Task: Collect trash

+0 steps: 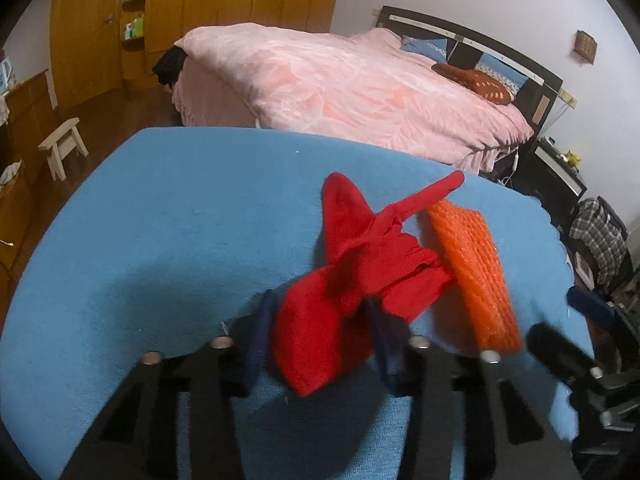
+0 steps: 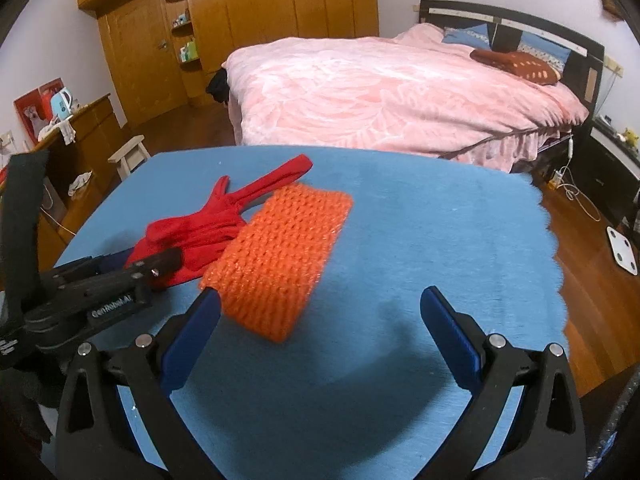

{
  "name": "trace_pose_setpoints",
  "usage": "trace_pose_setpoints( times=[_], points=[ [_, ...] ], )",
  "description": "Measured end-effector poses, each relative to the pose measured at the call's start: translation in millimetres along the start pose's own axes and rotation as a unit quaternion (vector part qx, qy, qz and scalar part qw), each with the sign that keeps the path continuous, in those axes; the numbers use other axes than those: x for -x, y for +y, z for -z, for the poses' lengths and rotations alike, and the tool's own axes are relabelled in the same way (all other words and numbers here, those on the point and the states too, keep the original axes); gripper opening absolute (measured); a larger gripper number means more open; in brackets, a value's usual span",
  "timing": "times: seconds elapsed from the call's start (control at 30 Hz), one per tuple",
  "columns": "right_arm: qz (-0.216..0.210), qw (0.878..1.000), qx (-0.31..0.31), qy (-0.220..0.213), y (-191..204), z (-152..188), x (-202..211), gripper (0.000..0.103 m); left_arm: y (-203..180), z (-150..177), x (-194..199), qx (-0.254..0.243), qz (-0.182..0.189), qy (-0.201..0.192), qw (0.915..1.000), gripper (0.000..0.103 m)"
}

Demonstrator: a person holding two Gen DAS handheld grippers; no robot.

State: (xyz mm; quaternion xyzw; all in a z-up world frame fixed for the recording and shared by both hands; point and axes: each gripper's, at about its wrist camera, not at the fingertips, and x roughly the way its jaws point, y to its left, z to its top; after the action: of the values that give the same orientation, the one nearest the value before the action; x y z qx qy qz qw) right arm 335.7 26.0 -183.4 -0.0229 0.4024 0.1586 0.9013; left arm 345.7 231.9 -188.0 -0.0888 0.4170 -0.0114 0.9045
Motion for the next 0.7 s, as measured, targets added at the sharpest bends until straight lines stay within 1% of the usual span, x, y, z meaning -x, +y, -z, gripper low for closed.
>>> trace_pose_setpoints(
  times=[0.03,0.07,0.13,0.23,0.4,0.43,0.47,0.53,0.6,0.63,0.67,0.7],
  points=[
    [0.001,1.0,0.0,0.003,1.4,0.5,-2.5,0.097,1.0,0.0,0.5,0.002,0.002,0.0,1.0,0.028],
    [0.001,1.0,0.001,0.007,3.1,1.2,-5.0,0.097,1.0,-0.2,0.5,0.001,0.004,0.0,1.0,0.025],
    [-0.002,1.0,0.002,0.013,7.3,2.0,-9.7,0.097,-0.3,-0.8,-0.2,-0.001,0.007,0.0,1.0,0.017],
    [-0.007,1.0,0.007,0.019,11.8,3.0,-14.2,0.097,-0.9,-0.8,0.0,-0.005,0.011,-0.001,0.9999,0.012],
    [-0.018,0.999,0.005,0.028,14.8,2.0,-21.4,0.095,0.1,-0.2,0.4,-0.005,0.015,-0.002,0.9999,0.01],
    [-0.022,0.999,0.005,0.032,15.4,1.5,-23.3,0.088,0.4,-0.2,0.5,-0.004,0.016,-0.002,0.9999,0.01],
    [-0.025,0.999,0.006,0.037,16.1,0.9,-25.6,0.078,0.4,-0.2,0.6,-0.004,0.016,-0.003,0.9999,0.01],
    [-0.025,0.999,0.006,0.041,17.3,0.5,-29.1,0.075,0.7,0.2,1.1,-0.003,0.018,-0.003,0.9998,0.01],
    [-0.028,0.999,0.007,0.038,17.4,-0.8,-28.6,0.063,0.8,0.0,1.1,-0.002,0.019,-0.003,0.9998,0.01],
    [-0.03,0.999,0.008,0.038,17.3,-0.4,-28.3,0.051,1.1,-0.2,1.3,-0.001,0.019,-0.003,0.9998,0.01],
    [-0.031,0.999,0.009,0.039,17.0,-0.3,-28.2,0.042,0.3,-0.5,1.8,-0.002,0.018,-0.004,0.9998,0.01],
    [-0.033,0.999,0.013,0.039,17.0,-0.4,-27.3,0.038,-0.4,-0.8,2.3,-0.003,0.017,-0.005,0.9998,0.01]
  ],
)
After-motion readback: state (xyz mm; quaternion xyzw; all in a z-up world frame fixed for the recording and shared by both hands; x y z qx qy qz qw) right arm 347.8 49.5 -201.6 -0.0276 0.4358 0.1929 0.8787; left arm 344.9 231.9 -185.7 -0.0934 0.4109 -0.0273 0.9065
